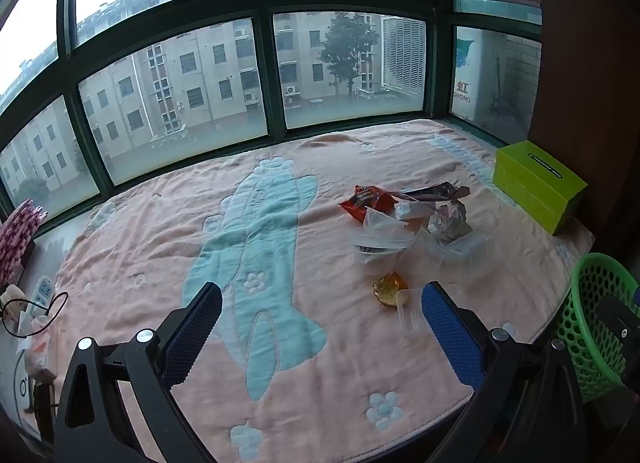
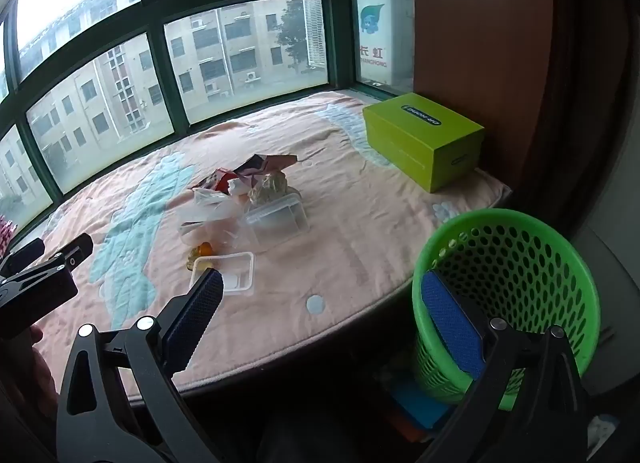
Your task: Collect trash
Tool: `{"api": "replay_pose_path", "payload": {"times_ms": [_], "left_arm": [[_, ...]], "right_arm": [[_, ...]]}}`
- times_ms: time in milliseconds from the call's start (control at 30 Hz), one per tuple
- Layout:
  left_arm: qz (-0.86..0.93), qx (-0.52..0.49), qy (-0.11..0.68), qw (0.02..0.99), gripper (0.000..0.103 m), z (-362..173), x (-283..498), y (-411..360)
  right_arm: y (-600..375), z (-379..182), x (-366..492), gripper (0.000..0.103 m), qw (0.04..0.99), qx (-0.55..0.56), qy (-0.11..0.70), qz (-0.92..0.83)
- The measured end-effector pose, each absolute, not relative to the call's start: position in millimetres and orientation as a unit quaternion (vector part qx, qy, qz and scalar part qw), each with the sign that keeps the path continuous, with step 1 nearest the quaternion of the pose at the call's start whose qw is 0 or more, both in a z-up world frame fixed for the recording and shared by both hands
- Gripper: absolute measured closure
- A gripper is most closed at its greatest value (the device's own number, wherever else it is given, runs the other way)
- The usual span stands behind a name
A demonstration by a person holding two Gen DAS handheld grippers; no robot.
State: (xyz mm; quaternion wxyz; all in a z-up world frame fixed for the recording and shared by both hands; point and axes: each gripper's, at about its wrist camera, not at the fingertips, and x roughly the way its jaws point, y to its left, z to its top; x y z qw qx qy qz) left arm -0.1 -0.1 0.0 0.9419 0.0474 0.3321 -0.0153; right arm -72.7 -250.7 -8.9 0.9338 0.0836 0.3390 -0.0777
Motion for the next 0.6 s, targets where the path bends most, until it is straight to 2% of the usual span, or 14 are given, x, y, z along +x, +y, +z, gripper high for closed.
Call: {"api": "replay_pose_path", "payload": {"times_ms": [600], "left_arm": [[-0.013,0.042,0.325,0.945,0.006,5.6,-2.6,-0.6]], "right_arm": [[-252.5,-4.2,-76.1,0.005,0.936,0.076,0.332,-0.087]]}}
